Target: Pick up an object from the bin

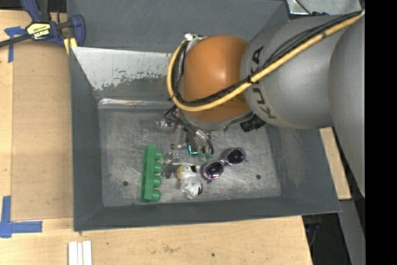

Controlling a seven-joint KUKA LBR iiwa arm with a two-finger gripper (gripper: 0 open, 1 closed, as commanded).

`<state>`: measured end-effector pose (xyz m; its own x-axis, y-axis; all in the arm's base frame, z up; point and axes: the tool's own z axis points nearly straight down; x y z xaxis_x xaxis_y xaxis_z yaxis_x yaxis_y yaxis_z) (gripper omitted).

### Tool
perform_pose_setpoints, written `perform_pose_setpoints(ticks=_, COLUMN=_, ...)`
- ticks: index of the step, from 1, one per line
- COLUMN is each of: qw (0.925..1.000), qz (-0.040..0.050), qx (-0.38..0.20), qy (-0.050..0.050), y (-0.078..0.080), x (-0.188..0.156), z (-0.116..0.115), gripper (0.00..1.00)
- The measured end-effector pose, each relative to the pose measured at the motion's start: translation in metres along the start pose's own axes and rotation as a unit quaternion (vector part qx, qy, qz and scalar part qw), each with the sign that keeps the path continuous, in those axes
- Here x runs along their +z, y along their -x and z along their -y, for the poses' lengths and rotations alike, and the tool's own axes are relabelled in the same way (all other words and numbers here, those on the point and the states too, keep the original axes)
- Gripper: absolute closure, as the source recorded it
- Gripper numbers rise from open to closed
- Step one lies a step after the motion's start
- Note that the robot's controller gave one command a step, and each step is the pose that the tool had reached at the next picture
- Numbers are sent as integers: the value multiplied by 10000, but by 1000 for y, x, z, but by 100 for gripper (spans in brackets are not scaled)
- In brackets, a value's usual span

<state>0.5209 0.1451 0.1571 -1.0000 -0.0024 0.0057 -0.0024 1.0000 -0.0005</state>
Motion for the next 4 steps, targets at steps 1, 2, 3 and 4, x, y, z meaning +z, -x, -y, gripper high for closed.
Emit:
perform_pose_setpoints(ticks=1, qw=10000, qz=38, qx=10, qy=8, y=2, x=-4, z=0, gripper=0)
perform_pose_setpoints(ticks=2, qw=9963, qz=83, qx=-858, qy=15, y=4, x=23, z=15, gripper=0)
perform_pose_setpoints(ticks=3, qw=9816, qz=54, qx=-1909, qy=-20, y=4, x=77, z=-1, gripper=0)
perform_pose_setpoints(ticks=4, qw=9865, qz=129, qx=-1630, qy=25, y=-18, x=81, z=-27, gripper=100)
